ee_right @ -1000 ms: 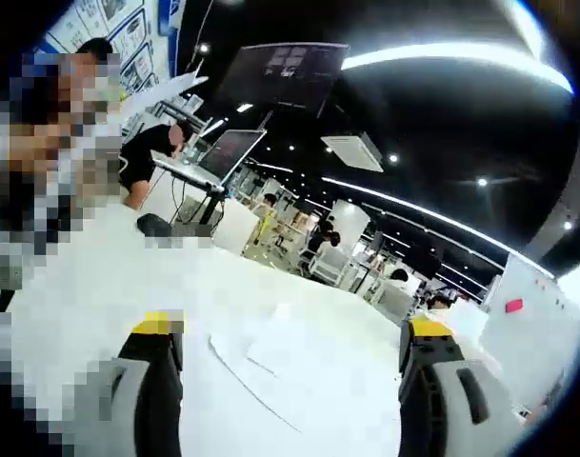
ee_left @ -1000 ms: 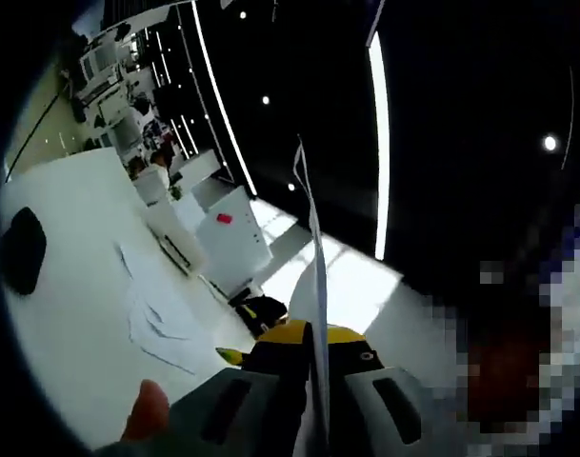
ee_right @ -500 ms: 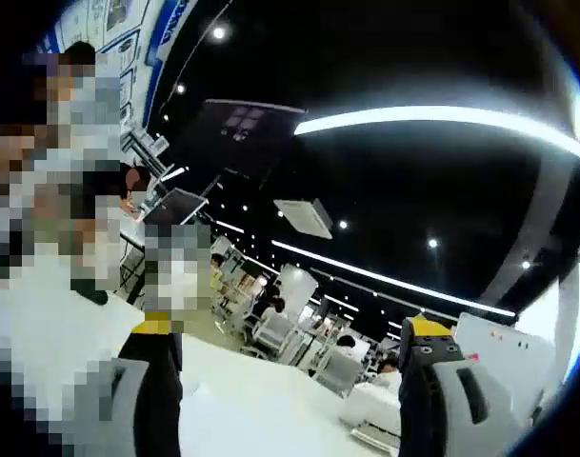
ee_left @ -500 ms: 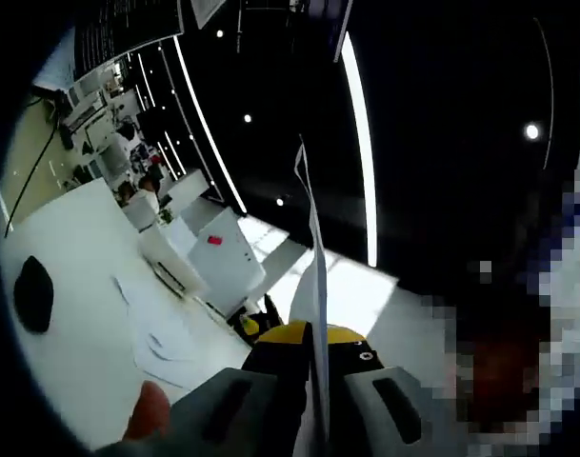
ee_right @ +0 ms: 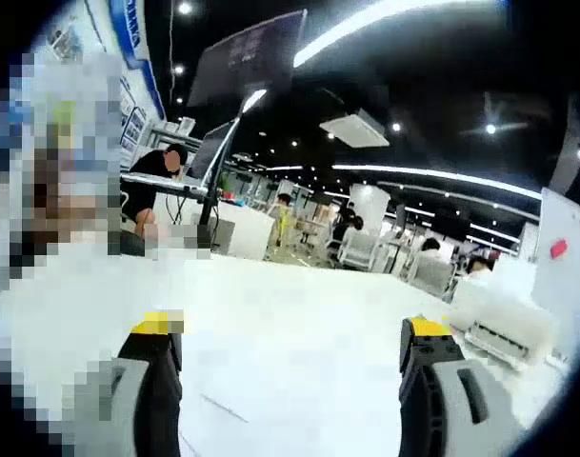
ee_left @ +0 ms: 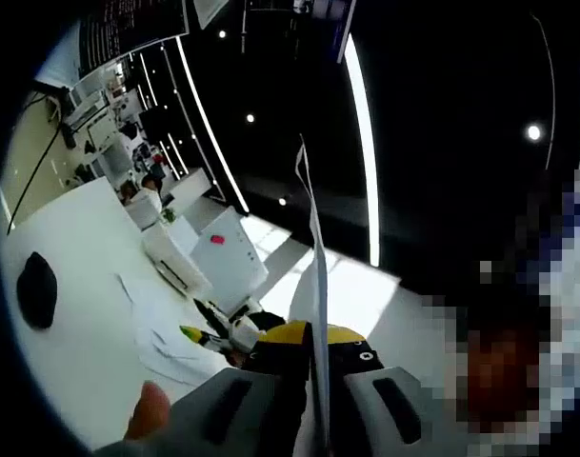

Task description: Organize the stack of printing papers by aligning and flattening the scattered papers on the table

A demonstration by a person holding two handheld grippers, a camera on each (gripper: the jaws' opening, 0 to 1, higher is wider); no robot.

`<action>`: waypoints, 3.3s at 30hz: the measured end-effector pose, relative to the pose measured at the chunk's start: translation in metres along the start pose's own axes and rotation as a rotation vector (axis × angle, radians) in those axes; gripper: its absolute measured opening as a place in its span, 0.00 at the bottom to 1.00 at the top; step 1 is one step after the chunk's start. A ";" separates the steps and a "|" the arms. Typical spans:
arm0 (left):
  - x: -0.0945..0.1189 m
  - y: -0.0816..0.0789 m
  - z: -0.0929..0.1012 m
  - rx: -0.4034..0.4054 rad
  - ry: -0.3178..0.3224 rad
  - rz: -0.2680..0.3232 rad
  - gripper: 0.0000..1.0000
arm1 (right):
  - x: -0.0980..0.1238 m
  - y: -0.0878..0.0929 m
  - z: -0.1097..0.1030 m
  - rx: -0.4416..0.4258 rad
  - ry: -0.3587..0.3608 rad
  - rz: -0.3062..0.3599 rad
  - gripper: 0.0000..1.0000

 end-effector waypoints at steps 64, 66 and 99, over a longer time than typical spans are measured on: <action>0.002 0.002 -0.013 -0.001 -0.051 -0.029 0.06 | -0.041 0.044 -0.006 0.068 -0.162 -0.209 0.10; 0.002 0.003 -0.013 -0.002 -0.052 -0.030 0.06 | -0.041 0.039 -0.007 0.209 -0.142 -0.278 0.05; -0.005 0.017 -0.016 0.016 -0.036 -0.026 0.06 | 0.004 0.032 0.024 0.918 0.144 -0.554 0.26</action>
Point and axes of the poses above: the point that each gripper's makers call its tool centre point, and the gripper's own axes: x roughly backward along the fingers, z roughly to its right, y roughly out of its underside, the point moved 8 cm from there along x, roughly backward along the fingers, and after that the axes turned 6 degrees about -y, right-handed, at the moved point
